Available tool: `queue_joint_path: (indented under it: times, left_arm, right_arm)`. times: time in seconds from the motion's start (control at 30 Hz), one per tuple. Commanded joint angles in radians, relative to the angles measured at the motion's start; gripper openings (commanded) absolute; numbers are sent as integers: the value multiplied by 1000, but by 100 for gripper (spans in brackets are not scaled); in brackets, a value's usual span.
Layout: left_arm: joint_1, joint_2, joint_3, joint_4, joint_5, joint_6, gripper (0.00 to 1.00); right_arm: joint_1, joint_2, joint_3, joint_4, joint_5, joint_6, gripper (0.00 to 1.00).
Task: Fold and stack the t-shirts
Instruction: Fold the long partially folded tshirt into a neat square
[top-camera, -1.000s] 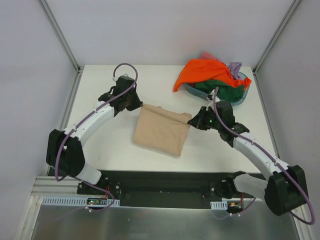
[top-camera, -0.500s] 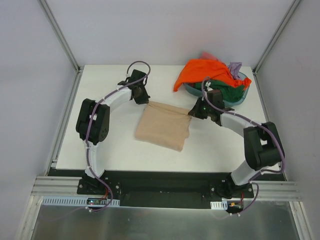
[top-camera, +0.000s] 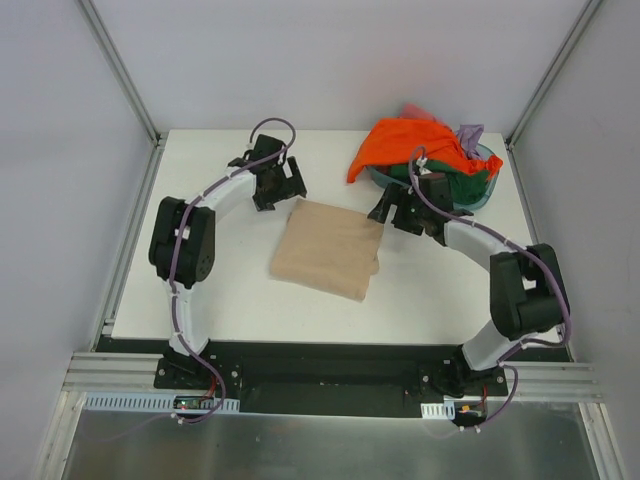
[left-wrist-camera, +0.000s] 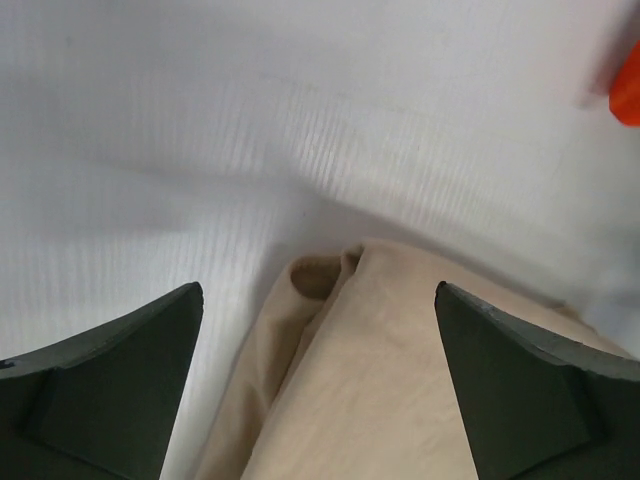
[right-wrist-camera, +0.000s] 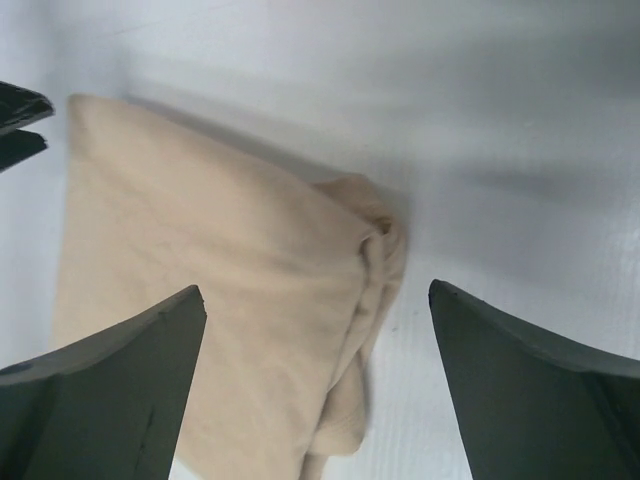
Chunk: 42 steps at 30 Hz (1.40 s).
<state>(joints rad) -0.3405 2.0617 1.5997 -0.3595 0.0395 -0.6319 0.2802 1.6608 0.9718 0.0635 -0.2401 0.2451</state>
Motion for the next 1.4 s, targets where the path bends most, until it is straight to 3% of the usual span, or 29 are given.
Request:
queue_joint_path:
  times: [0.0,0.1,0.23,0.5,0.83,1.03,1.1,1.27,1.37]
  left_arm:
    - [-18,-231,-105,-24,13,29,99]
    - [-48,-317,-205,-22,-16,28,99]
    - [-72,-328,-271,-15,19,25,99]
    - [-75,-334,-383,-4,34,-6,99]
    - [-75,-316,-463,13,28,-17,99]
    - [-75,-328,-517,13,46,-35,99]
    - [-75,-344,-550,16,77,-52,99]
    - [-86,-422,-679,50,97,-115,99]
    - [-106,-480,-742,63,91,-152,99]
  right_arm:
    - [37,-175,-50,-22,-120,28,96]
    - [115,-234,-114,-33,-122,34,96]
    - [181,-234,-150,-59,1,66,96]
    - [229,-122,-119,-106,5,77,96]
    - [272,-96,-137,-93,-22,114,99]
    - [274,-154,-168,-68,-36,141,92]
    - [272,-174,-183,-27,-54,157,86]
    - [267,-187,-219,96,-151,217,54]
    - [263,-174,-219,137,-191,237,42]
